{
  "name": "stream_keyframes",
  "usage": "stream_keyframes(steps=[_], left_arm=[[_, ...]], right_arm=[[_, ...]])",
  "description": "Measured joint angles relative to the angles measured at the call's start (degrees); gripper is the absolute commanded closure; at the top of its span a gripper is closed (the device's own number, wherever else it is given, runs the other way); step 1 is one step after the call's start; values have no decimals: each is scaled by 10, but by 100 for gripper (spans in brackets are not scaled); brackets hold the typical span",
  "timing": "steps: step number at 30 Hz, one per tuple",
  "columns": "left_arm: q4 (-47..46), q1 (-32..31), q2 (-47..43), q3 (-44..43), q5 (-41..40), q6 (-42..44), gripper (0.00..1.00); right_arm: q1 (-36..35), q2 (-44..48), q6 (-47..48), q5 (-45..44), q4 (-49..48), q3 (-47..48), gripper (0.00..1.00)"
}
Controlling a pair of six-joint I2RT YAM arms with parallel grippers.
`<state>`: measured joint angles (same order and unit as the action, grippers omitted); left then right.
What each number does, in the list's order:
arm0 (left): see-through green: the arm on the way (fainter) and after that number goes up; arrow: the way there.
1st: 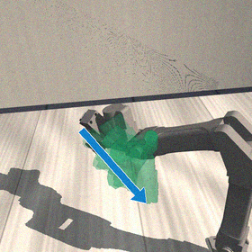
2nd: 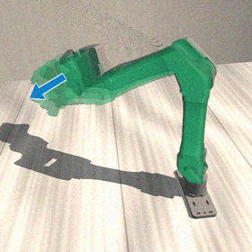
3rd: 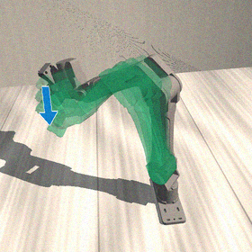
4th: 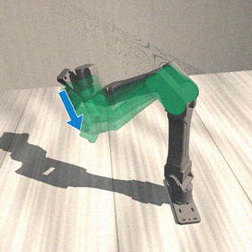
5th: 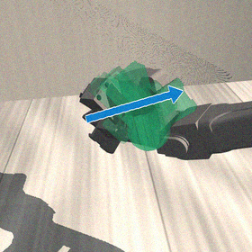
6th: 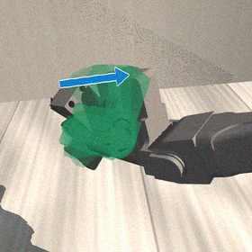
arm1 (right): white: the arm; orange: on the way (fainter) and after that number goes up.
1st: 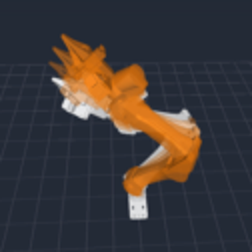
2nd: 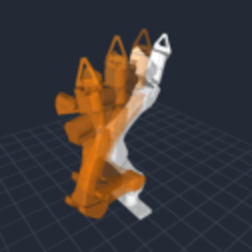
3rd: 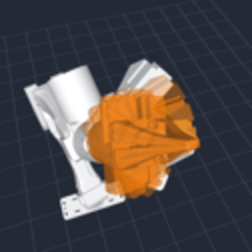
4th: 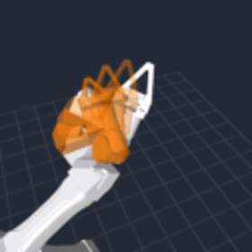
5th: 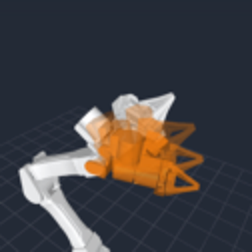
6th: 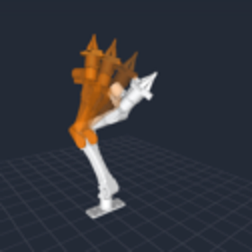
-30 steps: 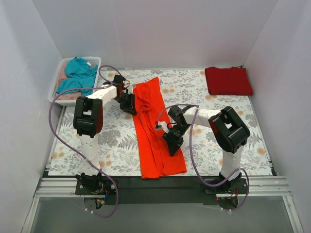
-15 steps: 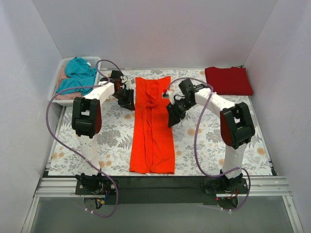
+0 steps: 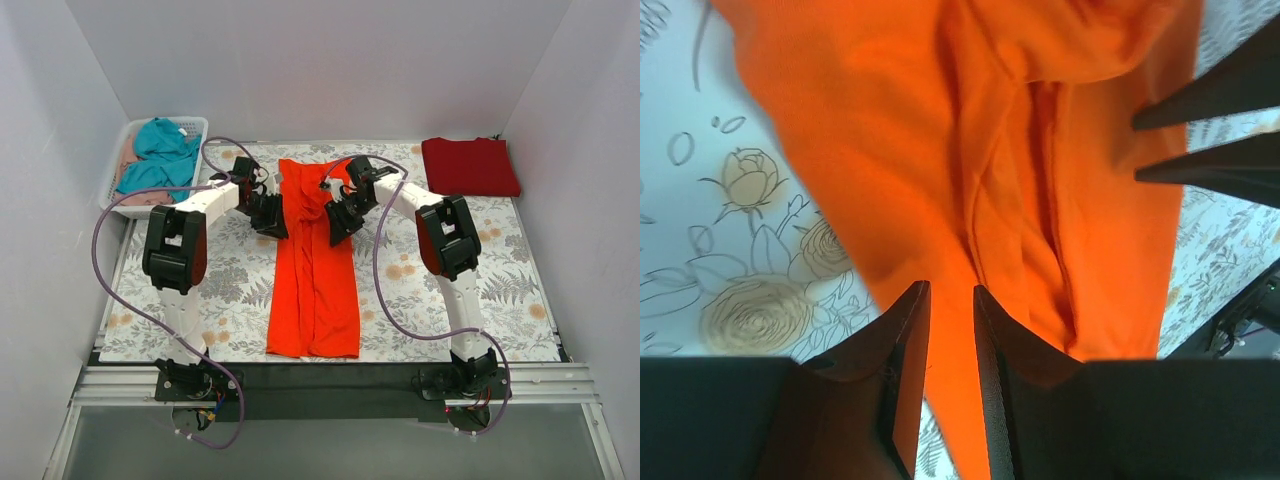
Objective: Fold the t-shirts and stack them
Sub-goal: Fold the tshirt
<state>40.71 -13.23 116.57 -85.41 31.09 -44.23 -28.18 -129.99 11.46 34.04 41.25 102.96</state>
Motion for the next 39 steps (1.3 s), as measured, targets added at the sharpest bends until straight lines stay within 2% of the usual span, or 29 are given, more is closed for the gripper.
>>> stream_keyframes(steps=[5, 16, 24, 30, 31, 34, 37, 38, 39], left_arm=[[-23, -5, 34, 17, -3, -23, 79], [-23, -3, 135, -133, 9, -32, 80], [-30, 4, 162, -176, 4, -32, 79], [-31, 22, 178, -209, -14, -31, 78], [-31, 26, 179, -212, -18, -31, 77], [-33, 37, 179, -213, -21, -30, 72], [-33, 42, 176, -213, -4, -21, 53], [-33, 42, 170, -209, -1, -12, 42], [-34, 42, 162, -203, 3, -1, 35]], right_arm=[[3, -10, -38, -8, -32, 0, 61], [27, -68, -63, -16, -68, 87, 59], [49, -107, -63, -26, -94, 148, 57], [50, -123, -63, -30, -105, 174, 52], [50, -124, -63, -30, -107, 177, 47], [49, -125, -64, -29, -111, 183, 39], [47, -123, -58, -38, -113, 187, 26], [47, -121, -54, -42, -112, 187, 20], [46, -117, -50, -51, -110, 186, 18]])
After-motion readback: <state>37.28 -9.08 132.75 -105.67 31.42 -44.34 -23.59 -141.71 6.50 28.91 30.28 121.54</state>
